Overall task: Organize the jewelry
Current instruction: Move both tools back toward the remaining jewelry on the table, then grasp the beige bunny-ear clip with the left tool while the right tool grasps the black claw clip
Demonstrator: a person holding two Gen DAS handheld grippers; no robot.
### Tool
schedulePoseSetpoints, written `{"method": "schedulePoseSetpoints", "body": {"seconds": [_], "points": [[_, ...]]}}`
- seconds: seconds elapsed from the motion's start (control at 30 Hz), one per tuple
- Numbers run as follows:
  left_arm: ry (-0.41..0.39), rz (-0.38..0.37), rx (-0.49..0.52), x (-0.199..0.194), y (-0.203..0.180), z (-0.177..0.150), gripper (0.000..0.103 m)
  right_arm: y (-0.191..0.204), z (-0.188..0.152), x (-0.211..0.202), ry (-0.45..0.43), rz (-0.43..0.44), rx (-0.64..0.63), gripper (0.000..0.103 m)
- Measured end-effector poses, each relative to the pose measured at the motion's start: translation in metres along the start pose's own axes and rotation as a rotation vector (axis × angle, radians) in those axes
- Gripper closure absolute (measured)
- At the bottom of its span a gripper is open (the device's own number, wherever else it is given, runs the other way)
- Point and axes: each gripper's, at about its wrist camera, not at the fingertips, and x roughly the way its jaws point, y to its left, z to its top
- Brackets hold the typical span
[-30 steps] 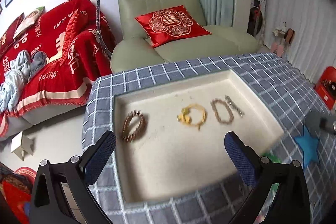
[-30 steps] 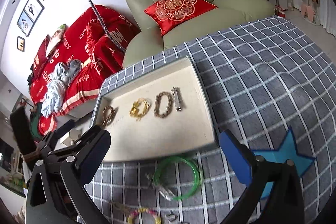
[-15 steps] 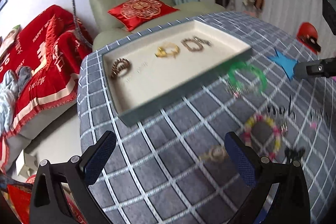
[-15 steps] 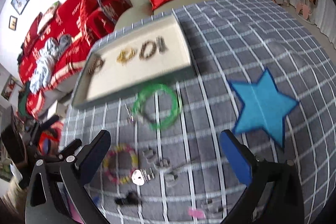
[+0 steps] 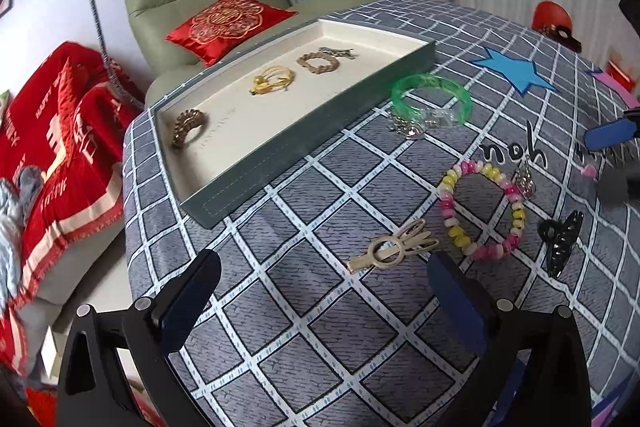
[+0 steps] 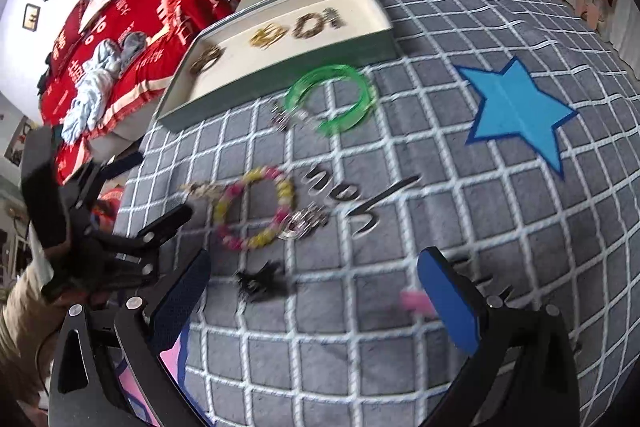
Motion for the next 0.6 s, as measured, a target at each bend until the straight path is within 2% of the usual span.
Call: {"method": "schedulePoseSetpoints", "body": {"seconds": [0.23, 0.3, 0.4, 0.47, 0.6], "points": [[0.016, -0.026, 0.062, 0.011, -0.008, 0.004, 0.000, 0.030, -0.020, 0.009, 0.005, -0.018, -0.085, 0.011], [0.013, -0.042, 0.070, 0.012, -0.010, 0.007, 0.000, 0.033, -0.023, 0.013, 0.005, -0.018, -0.083, 0.019], [0.010, -0.077, 0.096, 0.011, -0.013, 0.009, 0.009, 0.035, -0.026, 0.019, 0.008, -0.022, -0.073, 0.031], [0.014, -0.107, 0.111, 0.010, -0.015, 0.009, 0.020, 0.036, -0.028, 0.022, -0.003, -0.032, -0.072, 0.034], [0.018, -0.146, 0.128, 0.008, -0.020, 0.009, 0.035, 0.045, -0.028, 0.025, -0.020, -0.060, -0.095, 0.048]]}}
